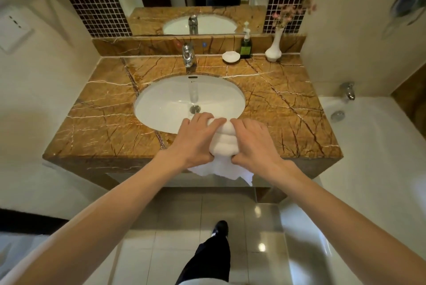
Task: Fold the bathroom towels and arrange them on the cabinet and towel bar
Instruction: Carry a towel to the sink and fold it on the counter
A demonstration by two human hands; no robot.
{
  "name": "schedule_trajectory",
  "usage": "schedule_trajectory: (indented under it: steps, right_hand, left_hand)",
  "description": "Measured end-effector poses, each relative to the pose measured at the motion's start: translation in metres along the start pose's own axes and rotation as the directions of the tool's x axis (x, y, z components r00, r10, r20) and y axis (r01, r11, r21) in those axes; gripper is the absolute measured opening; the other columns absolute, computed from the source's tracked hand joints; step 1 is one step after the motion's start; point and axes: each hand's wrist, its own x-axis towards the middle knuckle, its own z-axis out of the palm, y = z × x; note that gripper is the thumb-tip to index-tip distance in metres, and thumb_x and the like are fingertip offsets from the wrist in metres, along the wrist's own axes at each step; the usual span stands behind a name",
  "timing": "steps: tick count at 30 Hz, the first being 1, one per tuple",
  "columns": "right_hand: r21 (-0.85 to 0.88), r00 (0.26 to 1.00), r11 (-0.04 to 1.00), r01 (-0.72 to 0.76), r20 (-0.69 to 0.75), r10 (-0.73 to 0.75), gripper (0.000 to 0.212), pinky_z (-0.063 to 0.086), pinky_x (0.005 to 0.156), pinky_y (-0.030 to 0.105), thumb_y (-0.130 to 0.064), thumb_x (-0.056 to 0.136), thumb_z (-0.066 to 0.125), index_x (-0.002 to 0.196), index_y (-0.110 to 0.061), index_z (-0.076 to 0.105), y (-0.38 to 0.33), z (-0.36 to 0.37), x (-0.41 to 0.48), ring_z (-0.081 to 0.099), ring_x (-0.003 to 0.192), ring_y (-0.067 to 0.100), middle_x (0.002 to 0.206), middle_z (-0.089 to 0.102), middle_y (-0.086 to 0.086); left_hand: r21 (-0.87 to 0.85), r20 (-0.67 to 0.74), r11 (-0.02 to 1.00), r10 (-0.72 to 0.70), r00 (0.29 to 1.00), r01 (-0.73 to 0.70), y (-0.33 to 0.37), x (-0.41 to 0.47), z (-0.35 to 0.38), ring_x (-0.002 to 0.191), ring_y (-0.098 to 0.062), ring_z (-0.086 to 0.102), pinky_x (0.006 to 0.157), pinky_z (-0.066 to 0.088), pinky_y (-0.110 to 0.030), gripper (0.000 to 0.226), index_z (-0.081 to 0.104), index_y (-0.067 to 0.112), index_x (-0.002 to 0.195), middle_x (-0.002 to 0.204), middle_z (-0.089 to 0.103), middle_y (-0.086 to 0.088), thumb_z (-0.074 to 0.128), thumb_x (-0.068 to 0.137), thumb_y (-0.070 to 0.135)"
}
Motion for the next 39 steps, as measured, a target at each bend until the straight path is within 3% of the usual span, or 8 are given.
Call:
schedule_trajectory:
  steps: [8,19,31,39]
  right_hand:
    - [-0.017,1.000,0.999,-0.027,-0.001,0.027,0.079,0.034,0.086,0.036,-0.033,0.058,0.075,0.128,-0.016,0.042,0.032,-0.008,0.083,0.048,0.099,0.025,0.109,0.051,0.004]
    - [0.019,0.988,0.988,-0.153,0.036,0.153,0.087,0.030,0.100,0.036,-0.031,0.064,0.074,0.139,-0.014,0.035,0.106,-0.011,0.128,0.044,0.117,0.026,0.128,0.048,0.007]
    - [0.050,0.987,0.986,-0.159,0.003,0.159,0.086,0.032,0.094,0.036,-0.028,0.058,0.075,0.135,-0.013,0.041,0.214,-0.008,0.191,0.047,0.108,0.027,0.119,0.052,0.007]
    - [0.069,0.993,0.990,-0.120,0.023,0.118,0.086,0.028,0.097,0.034,-0.029,0.061,0.074,0.137,-0.014,0.038,0.247,-0.010,0.221,0.045,0.110,0.026,0.120,0.050,0.006]
  left_hand:
    - [-0.034,-0.006,0.999,0.031,1.000,-0.031,-0.041,0.082,-0.004,0.117,-0.027,0.037,0.085,0.035,-0.039,0.089,0.032,0.026,0.139,0.131,0.041,-0.008,0.074,0.062,0.039]
    - [-0.017,0.039,0.992,0.123,0.992,-0.122,-0.033,0.188,0.011,0.121,-0.028,0.036,0.085,0.035,-0.041,0.091,0.031,0.026,0.141,0.134,0.039,-0.008,0.073,0.062,0.041]
    - [-0.022,0.073,0.995,0.099,0.992,-0.097,-0.010,0.305,0.023,0.119,-0.025,0.035,0.090,0.037,-0.041,0.092,0.029,0.028,0.140,0.133,0.039,-0.006,0.074,0.061,0.046]
    - [-0.008,0.081,0.998,0.066,0.995,-0.066,-0.010,0.344,0.027,0.119,-0.026,0.036,0.089,0.037,-0.041,0.091,0.030,0.028,0.141,0.134,0.040,-0.007,0.074,0.063,0.046]
